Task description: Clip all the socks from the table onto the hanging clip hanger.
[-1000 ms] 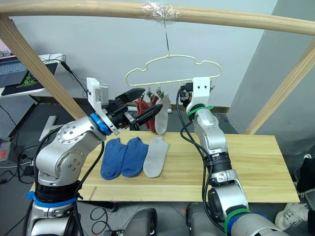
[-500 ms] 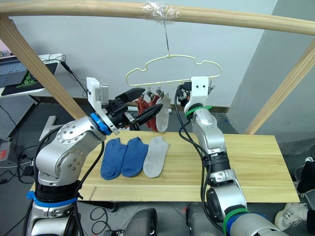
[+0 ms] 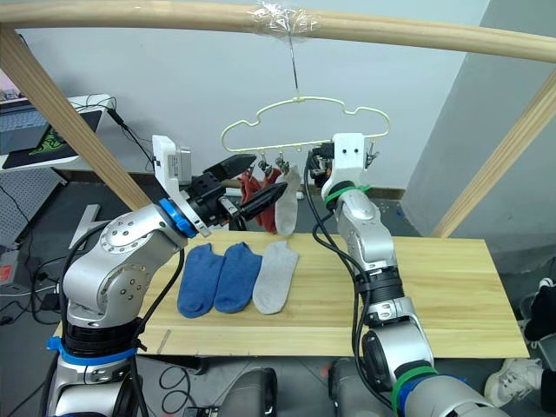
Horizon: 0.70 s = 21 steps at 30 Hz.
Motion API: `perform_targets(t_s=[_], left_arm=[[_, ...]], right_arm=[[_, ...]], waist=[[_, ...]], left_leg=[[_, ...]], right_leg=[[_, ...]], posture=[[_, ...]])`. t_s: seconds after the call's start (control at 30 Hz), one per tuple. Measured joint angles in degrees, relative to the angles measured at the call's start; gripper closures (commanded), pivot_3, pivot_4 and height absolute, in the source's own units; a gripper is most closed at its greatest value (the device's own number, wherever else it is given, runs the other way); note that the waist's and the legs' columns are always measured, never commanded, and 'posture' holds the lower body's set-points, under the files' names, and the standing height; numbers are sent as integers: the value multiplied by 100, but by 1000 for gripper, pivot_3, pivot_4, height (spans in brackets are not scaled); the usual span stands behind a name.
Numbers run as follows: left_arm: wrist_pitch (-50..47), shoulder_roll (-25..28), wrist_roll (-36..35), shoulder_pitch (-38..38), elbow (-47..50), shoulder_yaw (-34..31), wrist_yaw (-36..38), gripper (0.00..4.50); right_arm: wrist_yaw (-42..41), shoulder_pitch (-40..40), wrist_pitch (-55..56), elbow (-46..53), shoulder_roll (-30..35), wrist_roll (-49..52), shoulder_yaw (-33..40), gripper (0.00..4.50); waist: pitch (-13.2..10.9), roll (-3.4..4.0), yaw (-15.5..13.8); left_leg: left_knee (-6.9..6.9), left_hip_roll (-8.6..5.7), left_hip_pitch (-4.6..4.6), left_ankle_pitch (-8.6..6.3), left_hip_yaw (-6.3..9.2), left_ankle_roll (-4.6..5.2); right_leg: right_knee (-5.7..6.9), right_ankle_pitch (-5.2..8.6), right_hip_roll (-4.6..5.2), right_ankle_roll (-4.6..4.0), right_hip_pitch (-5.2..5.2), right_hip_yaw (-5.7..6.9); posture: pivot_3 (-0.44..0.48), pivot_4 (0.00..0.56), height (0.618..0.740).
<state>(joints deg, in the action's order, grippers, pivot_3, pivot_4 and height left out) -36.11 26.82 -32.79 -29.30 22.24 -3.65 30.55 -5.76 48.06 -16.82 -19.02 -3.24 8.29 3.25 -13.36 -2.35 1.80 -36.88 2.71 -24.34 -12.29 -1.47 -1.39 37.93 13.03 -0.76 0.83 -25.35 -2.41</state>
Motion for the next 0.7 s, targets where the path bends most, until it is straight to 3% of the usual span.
perform_targets(t_s=[0.33,0.43,0.57,0.63,0.7], left_arm=[[-22,-2,-8,-3,0,0,-1,0],[-57,-5,-10,-6,1,0,-3,0],[-92,-9,-21,-5,3,0,-1,0],[-95,-16,-21,-5,4,0,-6,0],[-101,-25,-23,-5,17,0,-13,0]], right_arm=[[17,0,1,-7,12,-6,5,2368],[42,-1,1,-7,16,-7,7,2964],[84,-1,1,-17,42,-18,11,4177],[84,-3,1,-23,62,-19,11,4489],[84,-5,0,-23,70,-20,10,4489]], waist=[[-1,1,1],[-2,2,1],[-2,2,1],[-2,2,2],[-3,3,3]], left_leg=[[1,0,0,0,0,0],[1,0,0,0,-1,0],[1,0,0,0,-1,0],[1,0,0,0,-1,0],[2,0,0,0,-1,0]], right_leg=[[-1,0,0,0,0,-1],[-1,0,0,0,0,0],[-2,0,0,0,0,0],[-2,0,0,0,0,0],[-2,0,0,0,-1,-1]], posture=[[29,237,740],[28,237,740],[28,237,740],[28,238,740],[28,238,740]])
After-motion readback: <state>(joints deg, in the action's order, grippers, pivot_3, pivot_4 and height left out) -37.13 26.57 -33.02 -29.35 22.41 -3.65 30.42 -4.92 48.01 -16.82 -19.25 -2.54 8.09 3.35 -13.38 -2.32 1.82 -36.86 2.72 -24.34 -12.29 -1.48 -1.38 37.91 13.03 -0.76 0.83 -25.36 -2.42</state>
